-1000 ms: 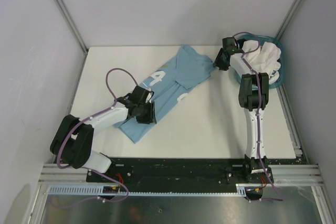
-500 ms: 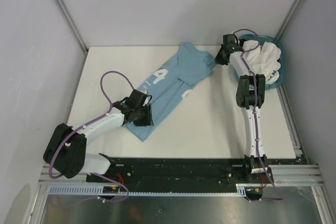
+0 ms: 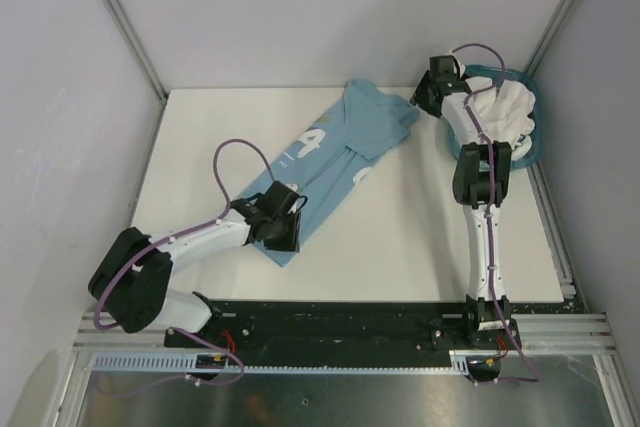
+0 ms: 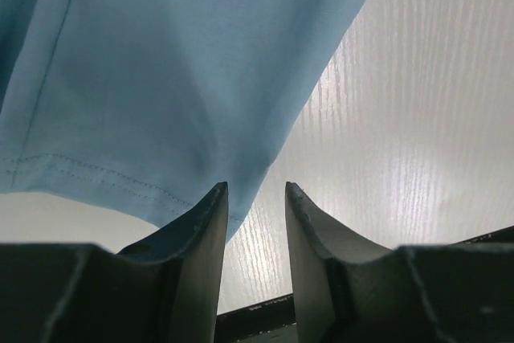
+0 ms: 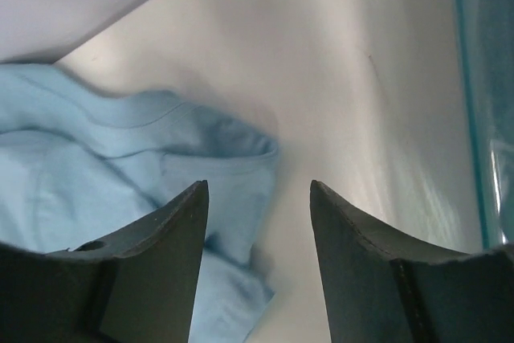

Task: Fold and stack the t-shirts
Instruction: Rotate the tshirt 80 degrees

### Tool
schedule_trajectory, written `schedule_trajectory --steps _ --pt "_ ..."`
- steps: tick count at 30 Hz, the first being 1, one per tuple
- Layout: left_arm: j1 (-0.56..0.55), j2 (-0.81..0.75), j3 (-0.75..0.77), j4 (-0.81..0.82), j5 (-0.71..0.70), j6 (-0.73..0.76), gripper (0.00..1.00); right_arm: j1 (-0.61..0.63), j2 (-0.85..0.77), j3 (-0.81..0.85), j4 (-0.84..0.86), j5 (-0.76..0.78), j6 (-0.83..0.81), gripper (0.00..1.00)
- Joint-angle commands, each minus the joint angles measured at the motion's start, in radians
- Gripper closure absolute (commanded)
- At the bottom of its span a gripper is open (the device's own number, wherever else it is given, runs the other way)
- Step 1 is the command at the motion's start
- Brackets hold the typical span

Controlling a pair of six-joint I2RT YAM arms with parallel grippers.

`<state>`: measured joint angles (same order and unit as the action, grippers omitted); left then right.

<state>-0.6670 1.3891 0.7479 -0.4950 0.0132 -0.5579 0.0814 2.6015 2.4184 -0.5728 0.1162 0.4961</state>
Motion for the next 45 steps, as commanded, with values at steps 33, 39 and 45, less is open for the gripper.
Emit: schedule_trajectory --steps 33,39,45 --pt "-0.365 0.261 0.267 -0.038 -0.063 -0.167 1.0 0.107 -1.105 -1.132 0.104 -0.083 0.041 0.55" --pt "-0.47 0.414 0.453 -0.036 -0.024 -0.201 1.0 0.084 -1.267 -1.311 0.054 -0.102 0.013 0.55" --pt "-0.488 0.374 0.45 -0.032 0.014 -0.235 0.64 0.091 -1.437 -1.46 -0.022 -0.104 0.014 0.53"
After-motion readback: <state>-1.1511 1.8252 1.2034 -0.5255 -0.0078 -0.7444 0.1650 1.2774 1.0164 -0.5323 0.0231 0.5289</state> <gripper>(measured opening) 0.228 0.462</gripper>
